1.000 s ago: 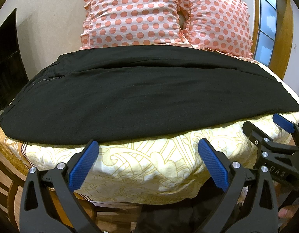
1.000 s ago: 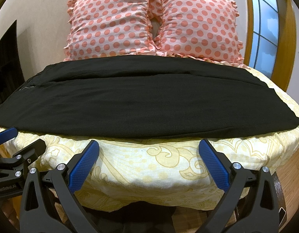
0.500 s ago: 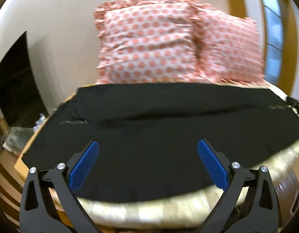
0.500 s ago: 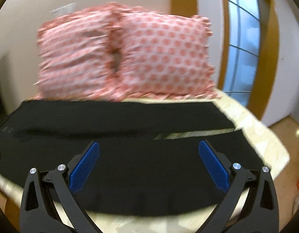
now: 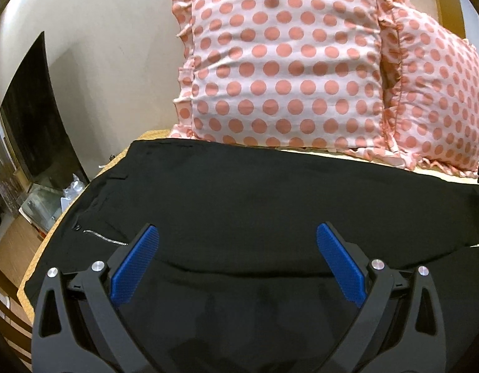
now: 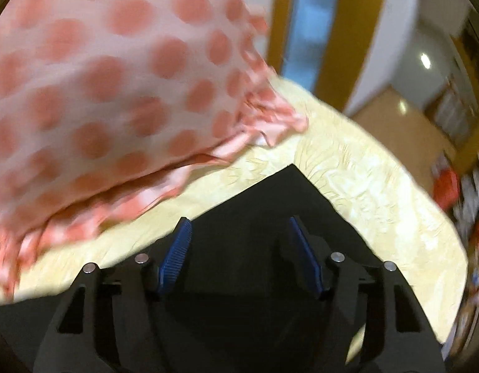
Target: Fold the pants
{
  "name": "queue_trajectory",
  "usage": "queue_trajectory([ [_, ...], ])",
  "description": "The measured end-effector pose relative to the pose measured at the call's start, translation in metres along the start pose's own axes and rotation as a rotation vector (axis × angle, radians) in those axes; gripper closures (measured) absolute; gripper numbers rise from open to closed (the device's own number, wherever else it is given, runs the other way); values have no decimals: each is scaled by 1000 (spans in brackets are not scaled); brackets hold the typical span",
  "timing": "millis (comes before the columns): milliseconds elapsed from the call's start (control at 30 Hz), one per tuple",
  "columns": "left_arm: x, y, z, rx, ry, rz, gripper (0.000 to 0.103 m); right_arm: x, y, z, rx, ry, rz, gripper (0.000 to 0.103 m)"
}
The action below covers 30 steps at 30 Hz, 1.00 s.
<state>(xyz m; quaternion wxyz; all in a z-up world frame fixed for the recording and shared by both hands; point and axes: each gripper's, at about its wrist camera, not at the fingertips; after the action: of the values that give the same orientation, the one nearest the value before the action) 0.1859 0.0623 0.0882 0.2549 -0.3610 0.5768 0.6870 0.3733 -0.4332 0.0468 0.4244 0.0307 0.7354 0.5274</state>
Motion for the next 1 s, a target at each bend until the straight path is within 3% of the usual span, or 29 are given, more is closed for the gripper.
queue_trajectory([
  [233, 5, -23, -8, 18, -30, 33, 2, -19, -36, 2, 37, -120, 67, 39],
  [333, 6, -29, -11, 21, -39, 39, 2, -24, -44, 14, 116, -75, 51, 38],
  [400, 7, -33, -13, 29, -40, 49, 2, -22, -44, 14, 157, -60, 33, 46],
  [433, 8, -35, -14, 34, -40, 55, 2, -20, -43, 10, 155, -73, 28, 61],
  [567, 9, -36, -15, 49, -37, 65, 2, -11, -44, -13, 57, -120, 26, 86],
  [667, 7, -31, -13, 58, -30, 63, 2, -1, -39, -39, -85, -204, 22, 96],
  [800, 0, -16, -2, 68, -24, 38, 2, 16, -16, -65, -196, -264, -41, 99],
  [1000, -23, -8, 26, 6, -12, -17, 2, 61, 25, -107, -314, -312, -87, 99],
])
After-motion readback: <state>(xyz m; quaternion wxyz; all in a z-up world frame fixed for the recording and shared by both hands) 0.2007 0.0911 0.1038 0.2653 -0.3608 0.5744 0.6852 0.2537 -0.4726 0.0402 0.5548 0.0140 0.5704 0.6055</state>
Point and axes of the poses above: each gripper's, at about its wrist camera, not at the fingertips, and y roughly against the way its jaws point, z to its left, x to its underside, and after that the axes turned 3 degrees about x, right-handed
